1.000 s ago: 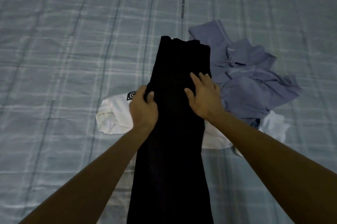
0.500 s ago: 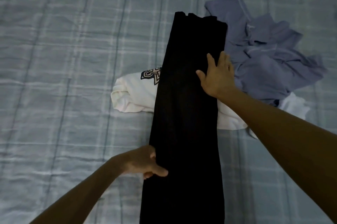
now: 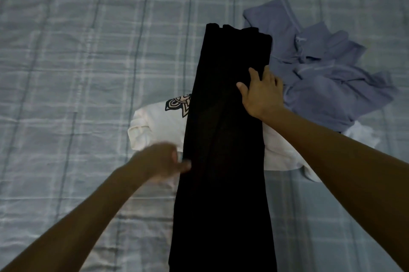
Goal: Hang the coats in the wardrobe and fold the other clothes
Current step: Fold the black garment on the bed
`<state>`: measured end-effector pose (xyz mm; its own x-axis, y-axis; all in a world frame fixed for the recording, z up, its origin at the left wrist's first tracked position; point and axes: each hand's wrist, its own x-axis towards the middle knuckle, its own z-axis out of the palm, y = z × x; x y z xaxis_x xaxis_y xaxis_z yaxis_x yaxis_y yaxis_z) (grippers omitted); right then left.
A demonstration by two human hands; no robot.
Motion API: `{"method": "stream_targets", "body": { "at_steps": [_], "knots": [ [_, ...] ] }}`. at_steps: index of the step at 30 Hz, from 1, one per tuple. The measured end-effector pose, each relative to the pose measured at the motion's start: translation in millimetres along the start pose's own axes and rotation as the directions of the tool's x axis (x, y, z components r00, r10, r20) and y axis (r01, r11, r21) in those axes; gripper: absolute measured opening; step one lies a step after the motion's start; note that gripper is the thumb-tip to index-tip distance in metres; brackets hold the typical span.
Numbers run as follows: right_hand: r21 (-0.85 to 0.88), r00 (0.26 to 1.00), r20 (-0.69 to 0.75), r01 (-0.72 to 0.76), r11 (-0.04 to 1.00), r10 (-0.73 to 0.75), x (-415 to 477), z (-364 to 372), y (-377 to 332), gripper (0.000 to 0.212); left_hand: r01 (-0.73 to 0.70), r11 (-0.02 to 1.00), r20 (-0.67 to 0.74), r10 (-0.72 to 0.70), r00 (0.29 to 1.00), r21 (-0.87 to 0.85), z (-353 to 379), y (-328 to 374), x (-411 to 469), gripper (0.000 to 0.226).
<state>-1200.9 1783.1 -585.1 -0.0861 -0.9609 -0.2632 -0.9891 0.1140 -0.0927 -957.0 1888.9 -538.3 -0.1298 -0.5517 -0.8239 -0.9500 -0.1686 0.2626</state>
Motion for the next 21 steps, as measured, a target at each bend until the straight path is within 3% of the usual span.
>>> {"method": "stream_targets", "body": {
  "at_steps": [1,2,4,7,9,11,14,16,19,21],
  "knots": [
    [0.037,0.999,-0.007,-0.037,0.999,0.037,5,-2,0,0.061,-0.085,0.996,-0.257,0.076,0.963,-0.022,-12,12,12,0.033],
    [0.068,0.997,-0.012,-0.082,0.994,0.083,12,-4,0,0.06,-0.2,0.976,-0.465,0.137,0.874,-0.088,-24,27,22,0.025],
    [0.116,0.986,-0.037,-0.156,0.981,0.162,23,-10,0,0.056,-0.389,0.912,-0.666,0.211,0.716,-0.128,-40,56,44,0.019],
    [0.342,0.972,-0.075,-0.187,0.921,0.225,39,-17,1,0.041,-0.413,0.911,-0.661,0.314,0.682,0.006,-46,87,75,0.042],
    [0.588,0.964,-0.049,-0.185,0.788,0.262,49,-20,2,0.037,-0.38,0.924,-0.657,0.315,0.685,0.046,-40,97,92,0.052],
    [0.679,0.965,-0.095,-0.118,0.725,0.246,56,-22,0,0.037,-0.355,0.934,-0.675,0.237,0.699,-0.04,-34,101,106,0.059],
    [0.669,0.925,-0.357,0.156,0.726,0.131,65,-32,-9,0.04,-0.303,0.895,-0.667,0.008,0.745,-0.327,-36,103,124,0.069],
    [0.642,0.869,-0.491,0.319,0.697,0.055,71,-42,-16,0.041,-0.311,0.779,-0.581,-0.082,0.81,-0.544,-47,103,130,0.074],
    [0.647,0.83,-0.557,0.414,0.641,0.025,78,-46,-21,0.044,-0.28,0.482,-0.354,-0.067,0.933,-0.83,-71,104,134,0.063],
    [0.664,0.851,-0.523,0.371,0.649,0.048,79,-42,-18,0.047,-0.358,0.388,-0.423,-0.096,0.901,-0.849,-81,101,138,0.045]
  ]
}}
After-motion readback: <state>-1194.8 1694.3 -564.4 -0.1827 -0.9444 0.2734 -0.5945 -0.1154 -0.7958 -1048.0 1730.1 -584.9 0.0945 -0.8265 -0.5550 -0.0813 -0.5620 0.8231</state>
